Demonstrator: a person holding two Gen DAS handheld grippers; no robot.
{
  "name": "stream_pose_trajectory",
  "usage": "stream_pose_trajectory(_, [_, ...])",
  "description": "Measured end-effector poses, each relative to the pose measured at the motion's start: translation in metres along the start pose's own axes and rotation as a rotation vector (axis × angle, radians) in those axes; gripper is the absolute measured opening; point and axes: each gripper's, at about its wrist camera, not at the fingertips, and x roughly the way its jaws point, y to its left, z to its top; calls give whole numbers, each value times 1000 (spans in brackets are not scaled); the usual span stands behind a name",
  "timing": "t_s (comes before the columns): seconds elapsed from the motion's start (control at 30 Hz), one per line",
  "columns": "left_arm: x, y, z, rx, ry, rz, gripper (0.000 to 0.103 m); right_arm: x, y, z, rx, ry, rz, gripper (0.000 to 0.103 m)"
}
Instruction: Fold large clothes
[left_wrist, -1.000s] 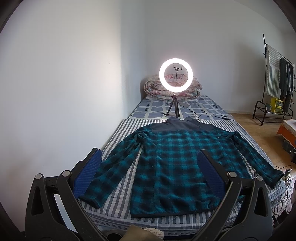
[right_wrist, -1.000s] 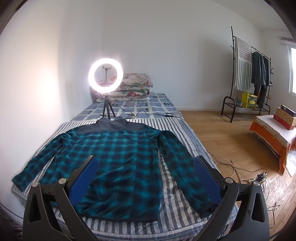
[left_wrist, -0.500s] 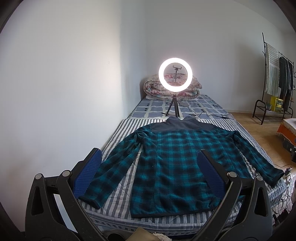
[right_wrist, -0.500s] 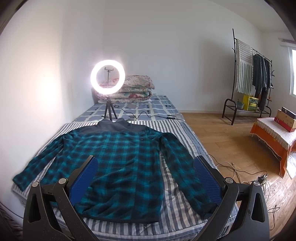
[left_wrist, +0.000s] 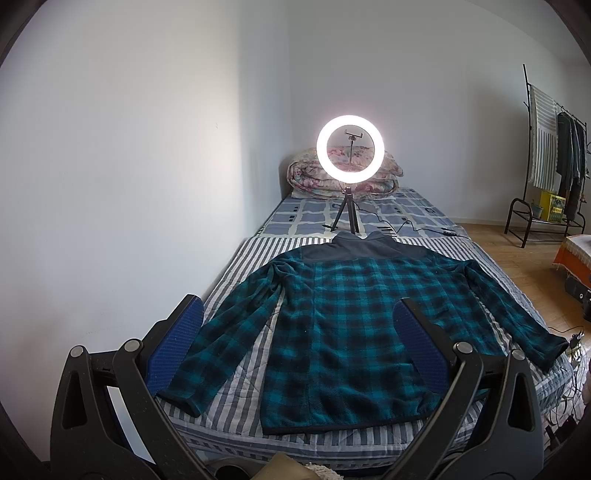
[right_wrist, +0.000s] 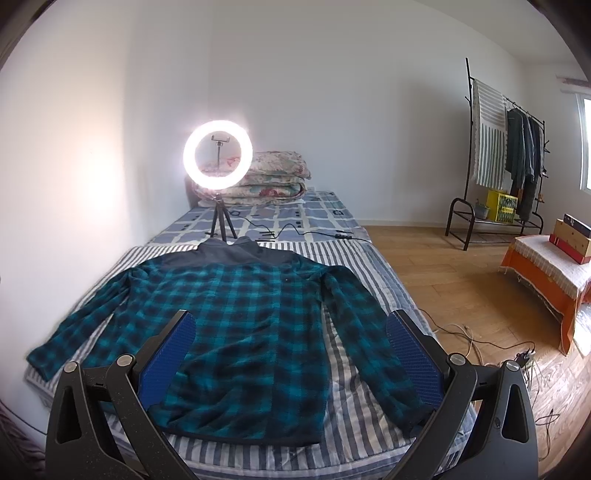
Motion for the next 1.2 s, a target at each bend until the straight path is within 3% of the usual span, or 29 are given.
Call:
stream_pose_trajectory(0.83, [0,0,-1,6,1,3,103,2,5,0,-5,-4,10,103])
stream_pose_trajectory(1.2, [18,15,-1,26,19,43,103,10,22,7,-3,-4,53,103])
